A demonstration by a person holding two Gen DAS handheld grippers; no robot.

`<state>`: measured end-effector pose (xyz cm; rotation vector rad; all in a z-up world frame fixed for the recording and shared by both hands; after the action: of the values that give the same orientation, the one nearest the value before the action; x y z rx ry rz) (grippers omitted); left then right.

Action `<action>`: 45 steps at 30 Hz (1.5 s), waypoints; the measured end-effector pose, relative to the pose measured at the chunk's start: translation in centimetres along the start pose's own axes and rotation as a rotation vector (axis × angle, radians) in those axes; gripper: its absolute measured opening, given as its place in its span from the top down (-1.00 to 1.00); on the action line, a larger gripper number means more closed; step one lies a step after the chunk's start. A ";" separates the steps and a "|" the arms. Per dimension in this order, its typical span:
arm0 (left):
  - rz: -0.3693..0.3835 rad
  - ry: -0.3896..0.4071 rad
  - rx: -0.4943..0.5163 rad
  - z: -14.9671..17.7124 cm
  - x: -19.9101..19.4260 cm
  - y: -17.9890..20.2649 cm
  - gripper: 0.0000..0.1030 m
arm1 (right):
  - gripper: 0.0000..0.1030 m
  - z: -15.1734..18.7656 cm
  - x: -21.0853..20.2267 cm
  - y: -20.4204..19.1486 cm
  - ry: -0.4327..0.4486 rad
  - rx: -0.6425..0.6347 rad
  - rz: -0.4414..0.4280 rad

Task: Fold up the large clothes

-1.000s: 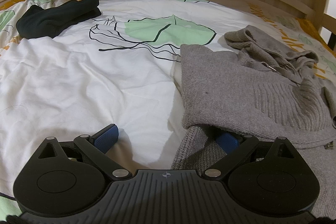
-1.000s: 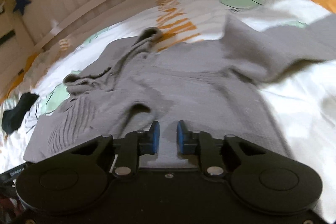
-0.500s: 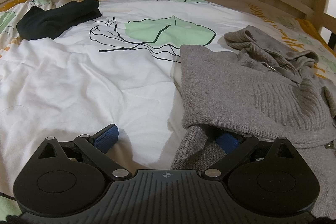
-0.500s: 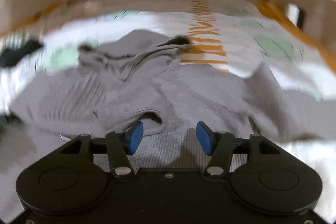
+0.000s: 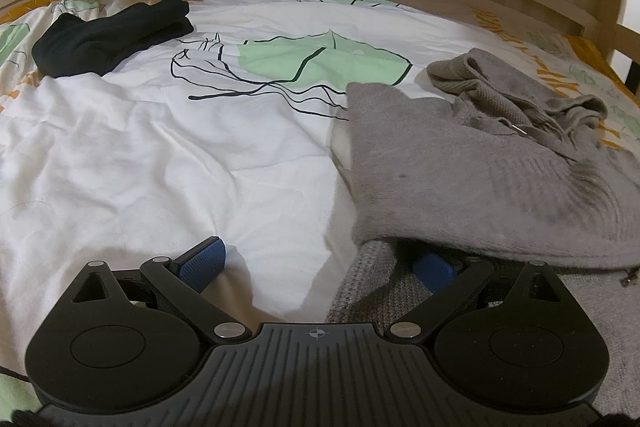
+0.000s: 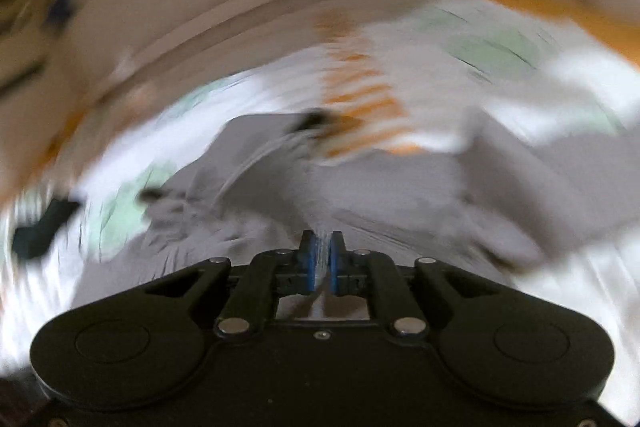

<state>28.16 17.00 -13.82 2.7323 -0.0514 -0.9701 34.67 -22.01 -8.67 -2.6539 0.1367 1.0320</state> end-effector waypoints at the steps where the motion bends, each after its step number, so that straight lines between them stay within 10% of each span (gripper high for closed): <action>1: 0.000 0.000 -0.001 0.0 0.0 0.0 -0.96 | 0.73 0.5 0.2 0.5 -0.031 -0.018 0.024; 6: 0.000 0.000 0.000 0.0 0.0 0.0 -0.96 | 0.34 1.8 0.0 1.3 -0.045 -0.087 0.029; 9: 0.001 0.001 -0.001 0.0 0.0 0.0 -0.96 | -0.32 1.3 -0.1 1.3 -0.021 -0.075 0.010; 13: 0.001 0.001 -0.002 0.0 0.0 0.0 -0.96 | -0.34 0.3 0.8 1.8 -0.028 -0.015 0.021; 15: 0.001 0.001 -0.002 0.0 0.0 0.0 -0.96 | -0.25 0.2 1.2 2.2 -0.040 0.022 0.026; 17: 0.001 0.001 -0.002 0.0 0.0 0.0 -0.96 | 0.67 0.0 1.2 2.2 -0.016 0.021 0.047; 36: -0.032 -0.074 0.036 -0.4 -1.8 -0.9 -0.96 | 0.78 -0.1 0.5 3.6 0.032 -0.103 0.185; 40: -0.028 -0.102 -0.024 -0.5 -2.8 -1.8 -0.96 | 0.43 -0.1 1.2 3.9 -0.025 -0.144 0.121; 45: 0.018 -0.020 -0.205 -1.5 -6.0 -3.4 -0.92 | -0.47 0.0 -0.8 5.2 -0.035 -0.128 0.006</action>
<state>24.23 21.25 -9.78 2.5319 0.0192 -0.9426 33.13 -26.96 -9.31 -2.7486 0.0740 1.1231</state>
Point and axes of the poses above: each gripper's, at about its wrist camera, not at the fingertips, and x roughly the way its jaws point, y to its right, z to its underside, the point moved 1 cm from there along x, roughly the way its jaws point, and after that the axes turned 15 degrees about z, right-handed, at the moved point
